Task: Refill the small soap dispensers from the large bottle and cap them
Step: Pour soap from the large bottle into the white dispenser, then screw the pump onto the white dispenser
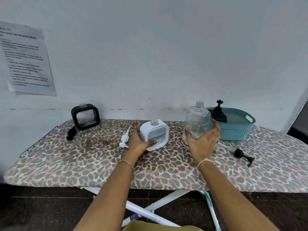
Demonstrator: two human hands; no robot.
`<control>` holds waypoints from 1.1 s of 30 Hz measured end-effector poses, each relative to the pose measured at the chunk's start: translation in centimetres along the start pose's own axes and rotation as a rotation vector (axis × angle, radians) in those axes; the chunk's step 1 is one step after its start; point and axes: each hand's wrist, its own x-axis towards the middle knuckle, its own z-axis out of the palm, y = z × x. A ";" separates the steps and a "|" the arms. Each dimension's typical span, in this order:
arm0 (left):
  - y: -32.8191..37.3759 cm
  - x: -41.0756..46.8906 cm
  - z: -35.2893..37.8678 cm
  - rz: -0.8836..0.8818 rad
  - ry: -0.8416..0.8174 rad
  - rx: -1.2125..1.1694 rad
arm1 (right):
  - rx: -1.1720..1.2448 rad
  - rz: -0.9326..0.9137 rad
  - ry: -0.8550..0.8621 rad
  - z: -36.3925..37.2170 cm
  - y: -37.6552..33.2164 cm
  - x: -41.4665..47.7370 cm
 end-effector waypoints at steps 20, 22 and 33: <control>-1.8 -1.3 -6.7 -0.132 0.259 0.821 | -0.122 -0.168 -0.487 6.2 -4.7 -7.5; -1.7 -1.2 -6.4 -0.136 0.257 0.849 | -0.106 -0.138 -0.483 6.4 -5.0 -7.2; -1.7 0.4 -7.6 -0.125 0.454 0.380 | -0.072 -0.116 -0.504 6.9 -4.0 -6.3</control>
